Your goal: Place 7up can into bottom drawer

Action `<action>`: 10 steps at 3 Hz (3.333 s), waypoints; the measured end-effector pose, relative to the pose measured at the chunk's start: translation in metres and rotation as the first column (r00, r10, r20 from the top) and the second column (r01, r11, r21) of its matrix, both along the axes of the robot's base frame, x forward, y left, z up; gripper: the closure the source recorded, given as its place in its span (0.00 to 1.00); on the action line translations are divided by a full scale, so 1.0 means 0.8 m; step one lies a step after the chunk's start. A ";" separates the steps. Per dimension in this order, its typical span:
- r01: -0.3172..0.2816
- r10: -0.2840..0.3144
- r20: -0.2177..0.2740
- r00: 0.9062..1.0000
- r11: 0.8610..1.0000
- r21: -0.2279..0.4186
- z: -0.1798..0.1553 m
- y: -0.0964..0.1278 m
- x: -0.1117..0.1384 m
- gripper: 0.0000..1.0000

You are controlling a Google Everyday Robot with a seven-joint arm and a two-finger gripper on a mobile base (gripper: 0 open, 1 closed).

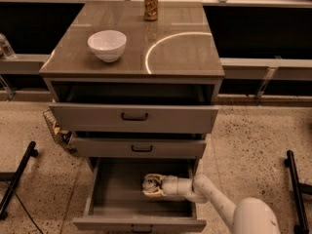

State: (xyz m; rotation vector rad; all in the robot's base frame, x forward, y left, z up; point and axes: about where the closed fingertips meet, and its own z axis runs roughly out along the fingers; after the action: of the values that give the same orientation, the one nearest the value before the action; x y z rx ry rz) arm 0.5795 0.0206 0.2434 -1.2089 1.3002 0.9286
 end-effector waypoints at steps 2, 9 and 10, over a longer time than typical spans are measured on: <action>-0.073 0.074 -0.018 0.997 0.994 0.078 -0.040 0.013 0.017 0.05; 0.021 -0.031 0.118 0.993 0.996 0.082 0.075 -0.120 -0.044 0.00; 0.061 -0.073 0.130 0.989 0.993 0.097 0.092 -0.153 -0.067 0.00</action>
Offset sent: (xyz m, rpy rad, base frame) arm 0.0318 0.0000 -0.0471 0.1243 -0.0061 0.0809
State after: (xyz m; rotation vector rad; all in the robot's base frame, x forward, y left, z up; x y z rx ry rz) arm 0.5255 -0.1019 0.3168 -1.1293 1.1718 0.8359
